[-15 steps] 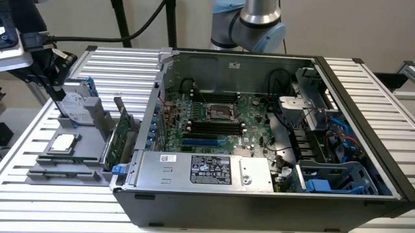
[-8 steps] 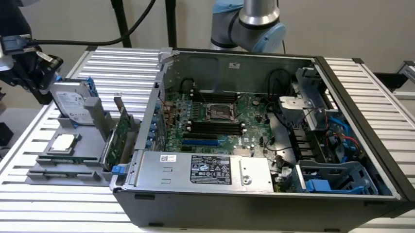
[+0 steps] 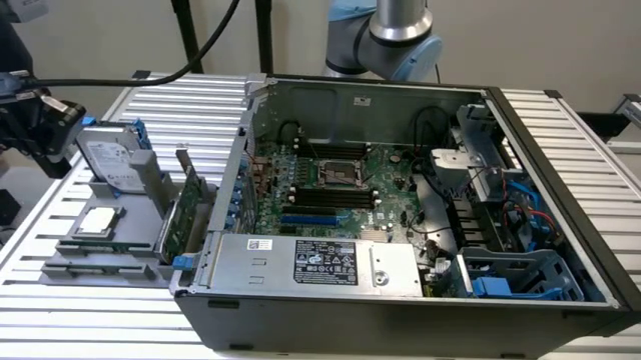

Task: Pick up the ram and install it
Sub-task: 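Reach for the ram, then pick up the ram and move it above insertion slot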

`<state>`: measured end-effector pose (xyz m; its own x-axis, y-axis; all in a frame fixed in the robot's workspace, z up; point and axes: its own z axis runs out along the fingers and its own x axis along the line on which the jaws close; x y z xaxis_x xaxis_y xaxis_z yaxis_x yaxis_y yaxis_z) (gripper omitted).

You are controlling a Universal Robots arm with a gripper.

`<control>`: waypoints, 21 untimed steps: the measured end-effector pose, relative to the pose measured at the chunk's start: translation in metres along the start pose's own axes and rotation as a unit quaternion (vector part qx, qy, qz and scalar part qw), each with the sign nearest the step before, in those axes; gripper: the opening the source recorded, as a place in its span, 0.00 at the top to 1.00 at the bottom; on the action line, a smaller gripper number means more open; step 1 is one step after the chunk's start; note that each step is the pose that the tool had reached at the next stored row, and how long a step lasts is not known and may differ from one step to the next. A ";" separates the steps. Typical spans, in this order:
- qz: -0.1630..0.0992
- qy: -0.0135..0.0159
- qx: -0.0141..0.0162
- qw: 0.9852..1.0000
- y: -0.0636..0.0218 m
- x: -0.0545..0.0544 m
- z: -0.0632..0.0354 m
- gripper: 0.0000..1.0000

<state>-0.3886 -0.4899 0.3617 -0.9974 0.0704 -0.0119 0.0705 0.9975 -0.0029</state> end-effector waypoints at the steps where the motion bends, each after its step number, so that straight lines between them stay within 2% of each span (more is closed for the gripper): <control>1: 0.000 0.000 0.000 1.000 -0.0004 0.000 0.0001 1.00; 16: -0.001 0.000 0.000 1.000 -0.0004 0.000 0.0007 1.00; 21: -0.039 0.000 -0.001 0.999 -0.0004 0.000 0.0035 1.00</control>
<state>-0.3886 -0.4903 0.3582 -0.9999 -0.0084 -0.0120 -0.0083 1.0000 -0.0028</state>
